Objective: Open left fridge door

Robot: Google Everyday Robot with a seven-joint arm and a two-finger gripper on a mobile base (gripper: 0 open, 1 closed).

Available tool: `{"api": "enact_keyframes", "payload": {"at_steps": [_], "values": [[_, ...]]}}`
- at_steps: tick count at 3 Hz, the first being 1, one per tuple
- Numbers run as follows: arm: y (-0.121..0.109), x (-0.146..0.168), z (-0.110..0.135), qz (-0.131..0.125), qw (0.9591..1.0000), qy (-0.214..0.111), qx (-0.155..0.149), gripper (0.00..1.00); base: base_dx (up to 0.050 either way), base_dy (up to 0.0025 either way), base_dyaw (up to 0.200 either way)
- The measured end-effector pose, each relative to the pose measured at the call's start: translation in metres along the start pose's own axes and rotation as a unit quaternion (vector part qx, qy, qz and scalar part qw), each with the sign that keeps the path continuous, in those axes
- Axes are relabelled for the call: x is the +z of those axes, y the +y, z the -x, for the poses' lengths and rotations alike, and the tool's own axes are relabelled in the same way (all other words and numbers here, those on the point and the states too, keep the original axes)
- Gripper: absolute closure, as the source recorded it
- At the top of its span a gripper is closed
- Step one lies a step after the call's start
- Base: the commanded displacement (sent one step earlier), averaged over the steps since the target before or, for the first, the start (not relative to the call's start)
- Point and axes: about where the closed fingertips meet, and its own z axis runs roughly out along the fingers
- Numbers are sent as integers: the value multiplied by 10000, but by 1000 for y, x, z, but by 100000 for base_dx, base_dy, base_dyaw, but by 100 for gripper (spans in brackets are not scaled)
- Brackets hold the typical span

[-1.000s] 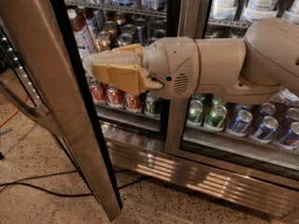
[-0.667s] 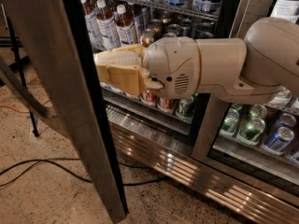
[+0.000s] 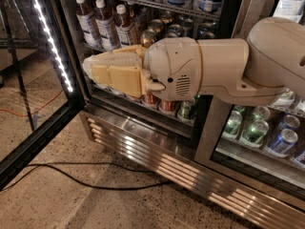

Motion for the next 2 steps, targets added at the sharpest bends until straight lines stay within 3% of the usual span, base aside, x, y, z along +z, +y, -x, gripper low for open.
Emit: {"api": "enact_keyframes", "payload": {"at_steps": [1,2], "values": [[0,0,0,0,10000,0,0,100,-13,18,-19603],[0,0,0,0,10000,0,0,100,0,0,0]]}}
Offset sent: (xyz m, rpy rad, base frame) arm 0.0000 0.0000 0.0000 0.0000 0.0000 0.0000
